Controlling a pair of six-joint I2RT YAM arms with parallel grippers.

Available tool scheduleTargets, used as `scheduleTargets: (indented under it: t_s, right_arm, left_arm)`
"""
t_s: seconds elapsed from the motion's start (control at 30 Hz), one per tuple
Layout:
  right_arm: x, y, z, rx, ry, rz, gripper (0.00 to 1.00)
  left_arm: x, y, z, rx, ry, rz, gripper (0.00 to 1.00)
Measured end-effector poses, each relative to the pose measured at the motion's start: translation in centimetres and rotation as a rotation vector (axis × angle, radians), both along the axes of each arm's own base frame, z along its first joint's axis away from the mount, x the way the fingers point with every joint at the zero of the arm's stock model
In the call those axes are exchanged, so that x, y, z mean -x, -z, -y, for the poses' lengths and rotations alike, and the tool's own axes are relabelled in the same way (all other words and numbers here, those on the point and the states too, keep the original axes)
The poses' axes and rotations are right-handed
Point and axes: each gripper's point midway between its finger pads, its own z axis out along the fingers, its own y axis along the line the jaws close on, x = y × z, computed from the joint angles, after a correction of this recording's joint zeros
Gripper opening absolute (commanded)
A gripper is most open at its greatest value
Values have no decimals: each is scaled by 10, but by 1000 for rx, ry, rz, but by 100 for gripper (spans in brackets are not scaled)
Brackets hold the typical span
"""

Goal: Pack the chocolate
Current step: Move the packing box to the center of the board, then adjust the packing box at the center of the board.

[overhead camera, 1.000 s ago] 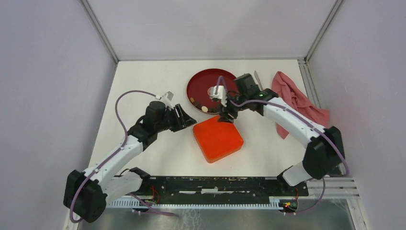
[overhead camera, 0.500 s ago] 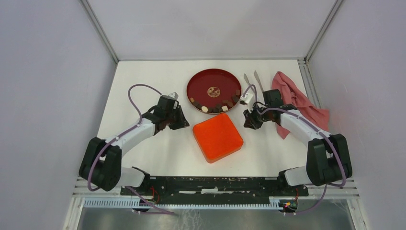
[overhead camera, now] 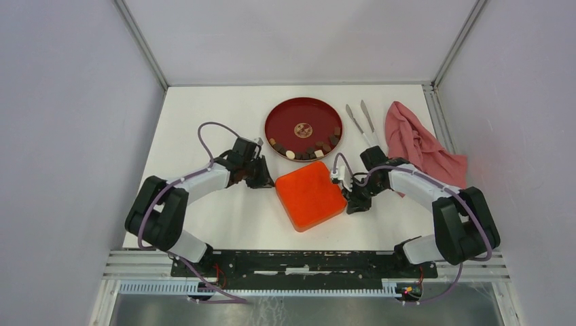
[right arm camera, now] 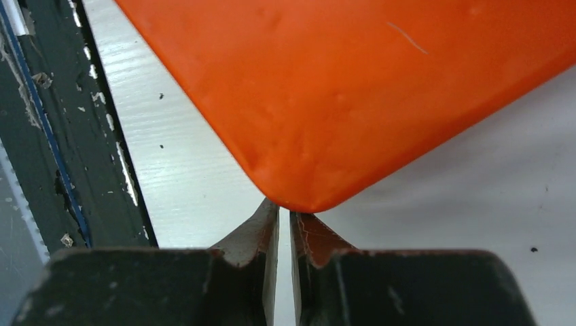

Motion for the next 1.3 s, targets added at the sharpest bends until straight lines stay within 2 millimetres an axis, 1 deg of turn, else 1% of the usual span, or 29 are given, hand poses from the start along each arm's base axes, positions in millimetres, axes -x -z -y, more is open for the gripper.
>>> scheduleTargets:
  t_s: [0.07, 0.13, 0.23, 0.33, 0.4, 0.47, 0.5, 0.53, 0.6, 0.67, 0.73, 0.77, 0.8, 0.83, 0.87, 0.9, 0.93, 0.97, 1.0, 1.07, 1.1, 1.13, 1.17, 1.2, 1.23, 1.3]
  right_arm:
    - [-2, 3, 1, 25, 28, -16, 18]
    - [-12, 2, 1, 48, 66, -20, 19]
    - [-45, -4, -8, 59, 106, 8, 19]
    - [-82, -11, -18, 58, 129, 67, 22]
    - [-102, -17, -23, 47, 136, 115, 25]
    - [-114, -22, -23, 42, 145, 150, 28]
    - [-116, -24, -21, 42, 150, 157, 30]
    - [-118, -25, -17, 45, 155, 164, 33]
    - [-120, -28, -7, 48, 164, 170, 36]
    - [-119, -35, -1, 36, 165, 182, 37]
    - [-115, -48, 0, 1, 166, 211, 35]
    - [-112, -53, -1, -21, 164, 223, 34]
    - [-108, -57, -4, -43, 164, 230, 33]
    - [-104, -60, -6, -67, 167, 235, 30]
    - [-100, -61, -8, -83, 177, 233, 25]
    - [-97, -61, -10, -100, 187, 231, 23]
    - [-93, -58, -11, -114, 204, 221, 19]
    - [-90, -54, -12, -126, 227, 206, 17]
    - [-85, -47, -13, -138, 256, 180, 15]
    - [-73, -32, -15, -155, 312, 112, 15]
    - [-67, -25, -15, -164, 348, 73, 15]
    - [-62, -18, -16, -167, 381, 37, 15]
    - [-58, -13, -17, -176, 423, 1, 14]
    - [-55, -8, -18, -187, 469, -36, 14]
    - [-52, -4, -20, -199, 516, -71, 14]
    - [-52, 0, -23, -219, 584, -126, 15]
  left_arm:
    - [7, 2, 2, -1, 13, 1, 20]
    - [22, 5, 7, 2, 43, -15, 20]
    - [57, 5, 26, 15, 126, -34, 20]
    - [78, 0, 39, 40, 173, -31, 19]
    - [81, -6, 42, 59, 170, -11, 19]
    - [80, -13, 39, 65, 147, 17, 19]
    - [80, -17, 36, 64, 136, 34, 20]
    - [79, -23, 33, 62, 124, 53, 22]
    - [76, -36, 25, 52, 98, 100, 33]
    - [69, -51, 16, 26, 66, 160, 43]
    - [53, -72, 4, -1, 33, 243, 46]
    - [42, -82, -2, -12, 6, 286, 44]
    - [28, -92, -11, -23, -27, 322, 38]
    - [15, -99, -19, -33, -60, 350, 29]
    - [2, -104, -29, -44, -96, 370, 22]
    - [-12, -105, -40, -60, -131, 377, 17]
    - [-26, -104, -50, -76, -163, 374, 16]
    - [-38, -101, -56, -88, -186, 365, 14]
    - [-50, -93, -62, -104, -206, 337, 13]
    - [-70, -73, -65, -127, -219, 274, 10]
    - [-75, -64, -63, -133, -214, 246, 10]
    - [-80, -54, -59, -134, -203, 218, 9]
    - [-84, -38, -53, -134, -185, 174, 9]
    - [-84, -34, -53, -137, -182, 164, 9]
    - [-84, -24, -50, -137, -170, 133, 8]
    - [-85, -11, -44, -129, -148, 91, 8]
